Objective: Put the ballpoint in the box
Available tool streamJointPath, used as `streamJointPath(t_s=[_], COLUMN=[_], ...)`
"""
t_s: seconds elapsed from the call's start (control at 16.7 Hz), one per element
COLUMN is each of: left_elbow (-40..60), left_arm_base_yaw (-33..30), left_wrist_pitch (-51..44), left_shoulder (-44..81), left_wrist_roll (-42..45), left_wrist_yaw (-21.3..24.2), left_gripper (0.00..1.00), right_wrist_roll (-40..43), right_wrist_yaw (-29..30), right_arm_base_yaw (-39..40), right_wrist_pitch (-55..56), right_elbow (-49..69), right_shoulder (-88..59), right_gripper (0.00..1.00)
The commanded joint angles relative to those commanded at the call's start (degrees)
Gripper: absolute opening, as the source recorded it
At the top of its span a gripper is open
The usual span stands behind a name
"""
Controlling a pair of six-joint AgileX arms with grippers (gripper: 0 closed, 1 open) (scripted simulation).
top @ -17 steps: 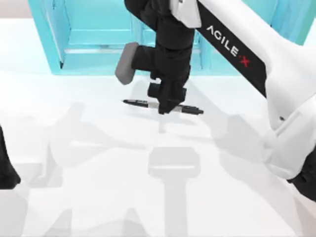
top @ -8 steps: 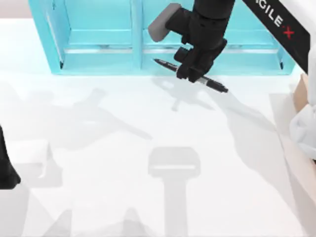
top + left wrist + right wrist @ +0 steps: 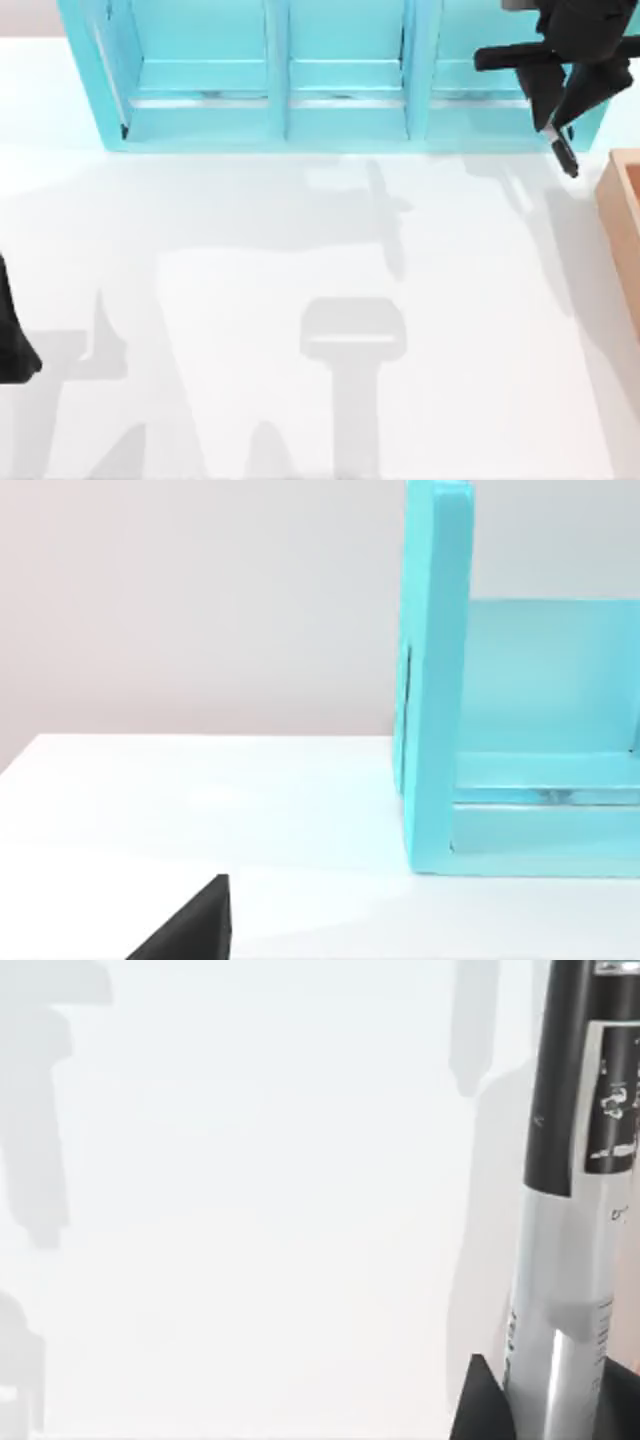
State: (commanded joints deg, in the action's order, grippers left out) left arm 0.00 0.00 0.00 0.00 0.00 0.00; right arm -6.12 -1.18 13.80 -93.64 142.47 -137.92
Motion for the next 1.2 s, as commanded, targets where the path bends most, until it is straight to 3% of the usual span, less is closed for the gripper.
streamJointPath(t_s=[0.3,0.78,0.96,1.2], left_elbow=[0.0,0.0,0.0,0.0], left_arm_base_yaw=[0.0,0.0,0.0,0.0], left_wrist_pitch=[0.0,0.0,0.0,0.0], left_shoulder=[0.0,0.0,0.0,0.0], left_wrist_roll=[0.0,0.0,0.0,0.0], left_wrist_yaw=[0.0,0.0,0.0,0.0], left_gripper=[1.00,1.00,1.00,1.00], right_wrist_roll=[-15.3,-54.4,-62.1,-64.4], right_wrist_yaw=[3.7,7.4,7.6,7.2], right_arm_base_yaw=[-9.0,-26.8,-32.5,-34.6], right_wrist_pitch=[-0.5,4.1,7.0,8.4], right_elbow=[-12.9,-33.0,-38.4,-40.1], right_shoulder=[3.3,14.9,20.1,22.2], right_gripper=[0.00,0.00,0.00,0.00])
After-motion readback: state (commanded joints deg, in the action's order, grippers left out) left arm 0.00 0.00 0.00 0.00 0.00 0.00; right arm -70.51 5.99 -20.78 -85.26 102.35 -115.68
